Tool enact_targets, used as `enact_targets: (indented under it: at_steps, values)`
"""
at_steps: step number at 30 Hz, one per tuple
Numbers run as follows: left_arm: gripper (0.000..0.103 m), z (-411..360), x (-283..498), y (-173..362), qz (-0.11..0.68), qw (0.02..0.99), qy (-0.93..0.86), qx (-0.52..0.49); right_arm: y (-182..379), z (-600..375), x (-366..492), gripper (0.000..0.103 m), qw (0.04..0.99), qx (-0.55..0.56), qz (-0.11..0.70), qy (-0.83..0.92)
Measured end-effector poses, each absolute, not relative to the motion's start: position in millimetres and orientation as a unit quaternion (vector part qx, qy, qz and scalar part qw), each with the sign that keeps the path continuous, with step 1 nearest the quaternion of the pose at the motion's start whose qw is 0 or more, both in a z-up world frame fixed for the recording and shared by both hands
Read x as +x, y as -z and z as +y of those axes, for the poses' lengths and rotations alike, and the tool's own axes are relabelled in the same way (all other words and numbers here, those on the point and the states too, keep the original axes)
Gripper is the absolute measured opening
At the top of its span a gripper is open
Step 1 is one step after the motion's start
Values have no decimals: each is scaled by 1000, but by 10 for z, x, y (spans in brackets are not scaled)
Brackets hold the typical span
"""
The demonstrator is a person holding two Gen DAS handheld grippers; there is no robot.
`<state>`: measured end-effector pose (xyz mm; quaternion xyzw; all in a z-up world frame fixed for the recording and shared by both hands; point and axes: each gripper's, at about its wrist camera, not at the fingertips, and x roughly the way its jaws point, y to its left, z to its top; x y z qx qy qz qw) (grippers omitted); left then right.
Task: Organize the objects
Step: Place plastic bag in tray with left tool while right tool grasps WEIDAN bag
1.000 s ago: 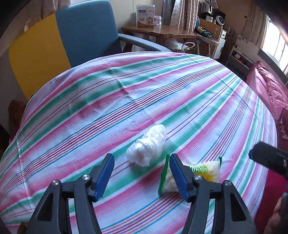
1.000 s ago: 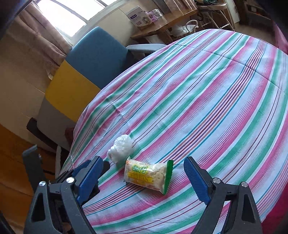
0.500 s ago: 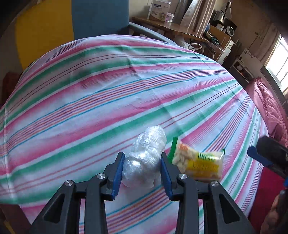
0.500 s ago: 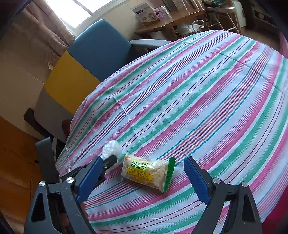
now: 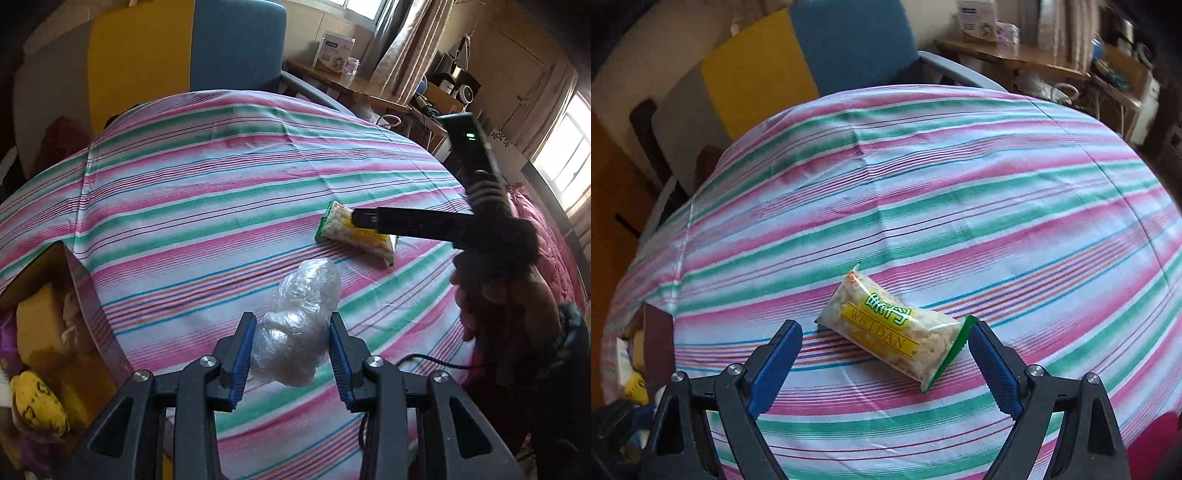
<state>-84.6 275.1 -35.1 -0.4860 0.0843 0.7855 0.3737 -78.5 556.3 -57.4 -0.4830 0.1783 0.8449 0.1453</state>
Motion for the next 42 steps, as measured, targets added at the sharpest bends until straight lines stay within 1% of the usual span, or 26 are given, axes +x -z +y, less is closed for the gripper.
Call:
enact_targets:
  at_steps: [5, 6, 8, 9, 10, 11, 12, 13, 16, 20, 21, 26, 31, 36, 39, 42]
  values:
    - [38, 2477, -689, 225, 81, 368, -798, -471, 769, 5395, -1092, 92, 120, -533, 79, -834]
    - [38, 2419, -671, 205, 79, 365, -801, -468, 824, 5392, -1129, 92, 120, -541, 66, -830]
    - [38, 2274, -626, 148, 73, 353, -812, -459, 944, 5406, -1160, 91, 108, -557, 68, -821]
    - [38, 2201, -620, 128, 71, 347, -817, -455, 995, 5406, -1148, 81, 105, -565, 71, -815]
    - [38, 2131, -613, 107, 69, 339, -823, -451, 1043, 5392, -1133, 75, 99, -574, 73, -810]
    - [38, 2060, -598, 89, 67, 331, -828, -448, 1019, 5360, -1102, 66, 96, -565, 67, -817]
    - [39, 2005, -590, 86, 67, 324, -833, -444, 1001, 5317, -1083, 49, 86, -565, 65, -818]
    - [39, 1932, -566, 65, 70, 311, -841, -436, 980, 5277, -1061, 42, 83, -567, 60, -817]
    - [39, 1785, -519, 46, 77, 288, -857, -421, 973, 5083, -963, 42, 63, -577, 43, -813]
    - [39, 1556, -451, 71, 79, 257, -867, -419, 986, 4824, -821, 43, 25, -576, 40, -816]
    - [39, 1491, -433, 84, 79, 249, -869, -419, 993, 4799, -800, 45, 27, -574, 38, -817]
    - [39, 1216, -320, 126, 69, 228, -876, -420, 1016, 4863, -723, 45, 24, -566, 53, -822]
    - [39, 1025, -247, 143, 55, 214, -880, -421, 1024, 4817, -632, 46, 29, -553, 32, -832]
    - [39, 889, -197, 177, 44, 207, -881, -424, 968, 4794, -619, 46, 36, -547, 30, -836]
    - [39, 771, -189, 207, 29, 203, -880, -429, 956, 4770, -607, 46, 37, -545, 18, -837]
    - [39, 555, -210, 231, -9, 200, -876, -438, 1022, 4599, -749, 45, 40, -544, -7, -838]
